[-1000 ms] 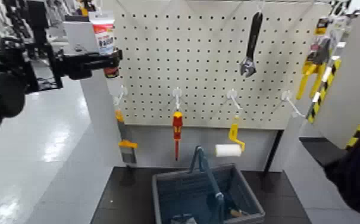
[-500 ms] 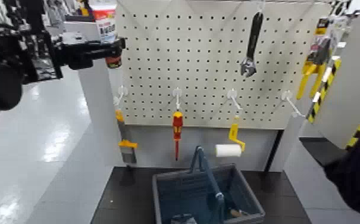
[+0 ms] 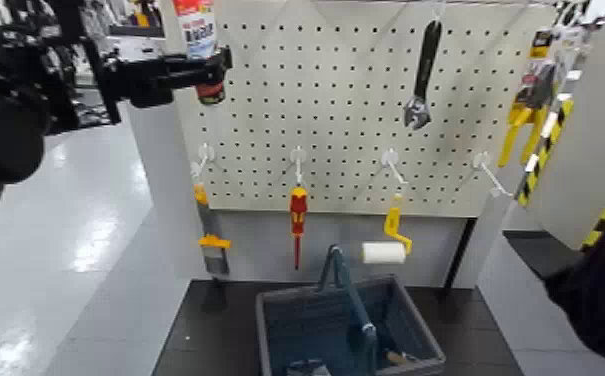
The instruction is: Put the red glue tube into the crate.
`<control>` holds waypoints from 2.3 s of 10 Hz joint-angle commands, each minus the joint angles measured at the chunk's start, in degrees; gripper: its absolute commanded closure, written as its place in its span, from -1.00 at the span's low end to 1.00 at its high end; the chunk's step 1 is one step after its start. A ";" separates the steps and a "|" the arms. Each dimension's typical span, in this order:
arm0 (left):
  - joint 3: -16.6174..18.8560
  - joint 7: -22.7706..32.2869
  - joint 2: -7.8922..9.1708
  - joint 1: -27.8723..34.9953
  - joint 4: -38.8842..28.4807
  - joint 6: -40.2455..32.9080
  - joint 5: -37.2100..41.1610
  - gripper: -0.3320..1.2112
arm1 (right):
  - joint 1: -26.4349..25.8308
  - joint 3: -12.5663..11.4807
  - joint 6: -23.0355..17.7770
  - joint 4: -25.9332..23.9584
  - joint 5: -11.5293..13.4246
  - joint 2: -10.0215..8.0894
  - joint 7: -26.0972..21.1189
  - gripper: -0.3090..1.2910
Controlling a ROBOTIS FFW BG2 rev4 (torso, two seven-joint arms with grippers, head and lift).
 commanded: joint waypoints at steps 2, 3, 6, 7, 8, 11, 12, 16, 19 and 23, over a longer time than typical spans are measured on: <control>-3.58 1.42 -1.03 0.53 -1.10 0.59 2.96 0.97 | -0.08 0.11 0.02 0.06 0.00 6.94 -0.08 -0.58; -5.43 2.38 -1.20 0.79 -1.01 0.50 4.98 0.97 | -0.08 0.19 0.11 0.15 0.00 6.94 0.00 -0.58; -10.96 4.32 -2.70 2.90 0.75 -0.38 10.43 0.97 | -0.17 0.37 0.11 0.23 -0.09 6.86 -0.08 -0.58; -11.67 4.67 -3.05 4.05 0.92 -0.38 11.22 0.97 | -0.17 0.46 0.11 0.23 -0.09 6.86 -0.08 -0.58; -12.11 5.11 -3.40 5.01 0.92 -0.12 11.92 0.97 | -0.17 0.46 0.11 0.23 -0.09 6.86 -0.08 -0.58; -13.34 5.64 -5.16 9.23 1.89 0.32 13.51 0.97 | -0.26 0.54 0.20 0.23 -0.09 6.86 -0.08 -0.58; -13.78 5.64 -5.51 10.46 2.15 0.67 14.12 0.97 | -0.26 0.54 0.20 0.23 -0.09 6.86 -0.08 -0.58; -13.34 5.64 -5.69 16.09 4.00 2.08 14.39 0.97 | -0.17 0.63 0.46 0.23 -0.09 6.77 -0.08 -0.58; -13.86 4.93 -5.77 19.34 6.81 2.87 13.86 0.97 | -0.17 0.72 0.46 0.23 -0.09 6.77 -0.17 -0.58; -13.42 1.94 -6.21 20.92 11.65 3.05 8.59 0.97 | -0.17 0.63 0.46 0.23 -0.09 6.77 -0.17 -0.58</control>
